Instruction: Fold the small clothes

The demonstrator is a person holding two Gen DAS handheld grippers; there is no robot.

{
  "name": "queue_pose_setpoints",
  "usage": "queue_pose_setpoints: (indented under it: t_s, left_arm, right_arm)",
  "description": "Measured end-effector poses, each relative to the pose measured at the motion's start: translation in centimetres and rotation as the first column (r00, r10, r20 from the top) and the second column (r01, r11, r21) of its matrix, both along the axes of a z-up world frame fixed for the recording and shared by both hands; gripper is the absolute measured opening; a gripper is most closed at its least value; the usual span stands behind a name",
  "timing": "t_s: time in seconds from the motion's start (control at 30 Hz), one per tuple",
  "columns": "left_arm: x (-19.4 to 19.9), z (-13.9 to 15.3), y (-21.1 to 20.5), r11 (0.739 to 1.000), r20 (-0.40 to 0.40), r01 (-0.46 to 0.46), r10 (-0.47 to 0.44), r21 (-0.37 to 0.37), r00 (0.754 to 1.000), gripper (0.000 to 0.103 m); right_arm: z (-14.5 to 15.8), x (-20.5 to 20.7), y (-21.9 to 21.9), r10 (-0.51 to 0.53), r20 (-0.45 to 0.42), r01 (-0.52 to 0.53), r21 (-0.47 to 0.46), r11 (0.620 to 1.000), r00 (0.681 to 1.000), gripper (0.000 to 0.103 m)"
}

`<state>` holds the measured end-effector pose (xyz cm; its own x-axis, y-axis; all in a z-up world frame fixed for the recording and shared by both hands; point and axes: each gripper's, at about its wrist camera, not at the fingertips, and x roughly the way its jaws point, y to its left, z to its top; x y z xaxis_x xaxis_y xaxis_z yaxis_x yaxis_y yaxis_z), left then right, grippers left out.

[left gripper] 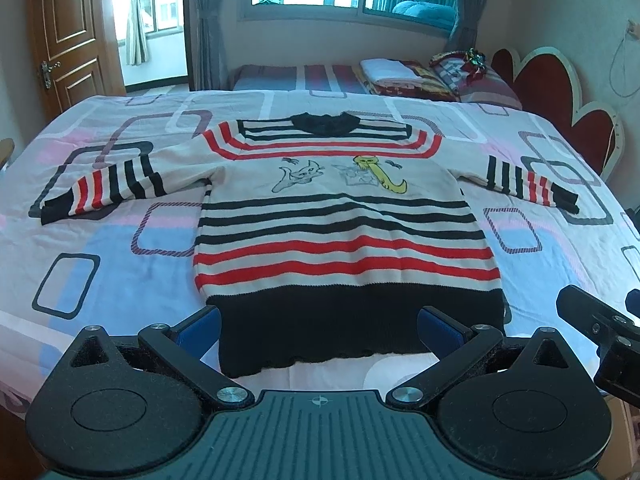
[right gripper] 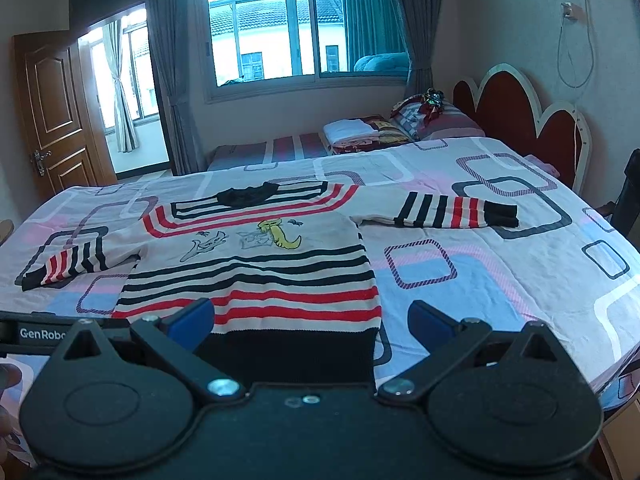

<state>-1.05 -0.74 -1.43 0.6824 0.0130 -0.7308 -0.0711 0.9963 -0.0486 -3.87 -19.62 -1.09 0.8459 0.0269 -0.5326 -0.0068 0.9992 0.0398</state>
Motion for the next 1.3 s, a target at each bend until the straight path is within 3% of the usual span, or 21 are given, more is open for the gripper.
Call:
queue_pose_setpoints:
  t_s: [1.3]
  left_arm:
    - [0.8,-0.5,1.1,1.0,-0.011,-0.012,0.012,-0.016,1.0,0.103]
  right_arm:
    - [-0.5,1.0,0.7,0.019,-0.018,-0.019,-0.01,1.0,1.0,0.102]
